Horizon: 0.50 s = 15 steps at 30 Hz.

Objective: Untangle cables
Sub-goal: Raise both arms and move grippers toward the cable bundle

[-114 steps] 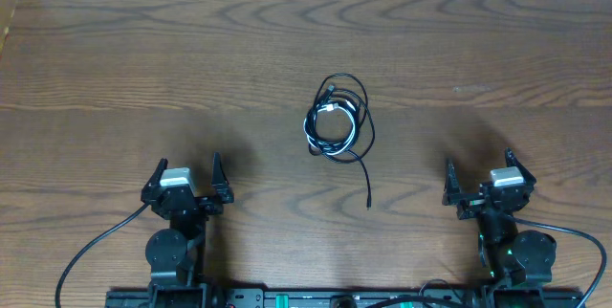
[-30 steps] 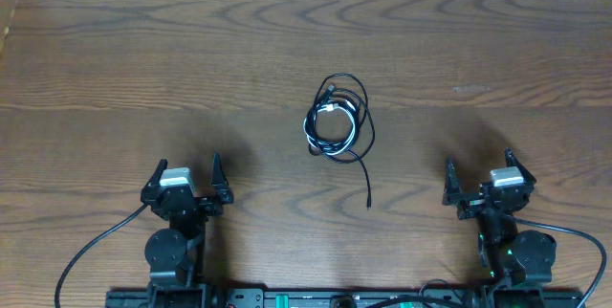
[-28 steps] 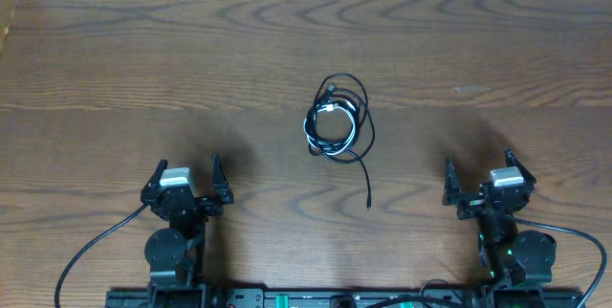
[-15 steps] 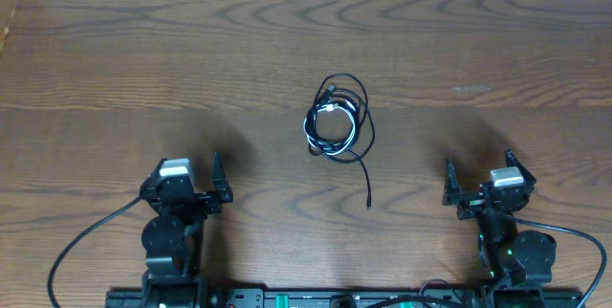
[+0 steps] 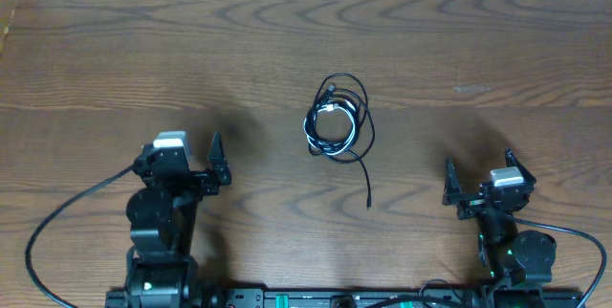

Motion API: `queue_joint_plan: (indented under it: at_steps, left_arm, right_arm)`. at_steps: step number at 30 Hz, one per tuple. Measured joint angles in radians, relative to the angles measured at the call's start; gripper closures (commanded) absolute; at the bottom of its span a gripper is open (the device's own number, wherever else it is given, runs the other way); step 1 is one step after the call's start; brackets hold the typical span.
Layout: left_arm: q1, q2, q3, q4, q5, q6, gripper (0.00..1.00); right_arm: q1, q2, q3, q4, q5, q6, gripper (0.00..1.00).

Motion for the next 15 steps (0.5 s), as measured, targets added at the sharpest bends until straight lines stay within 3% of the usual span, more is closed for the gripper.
queue_joint_plan:
  at_steps: [7, 15]
  left_arm:
    - [0.000, 0.074, 0.119, -0.037, 0.087, 0.000, 0.04]
    - [0.000, 0.195, 0.323, -0.232, 0.134, 0.003, 0.04]
  right_arm:
    - [0.000, 0.000, 0.000, 0.000, 0.000, 0.000, 0.01]
    - [0.000, 0.000, 0.000, 0.000, 0.000, 0.000, 0.01]
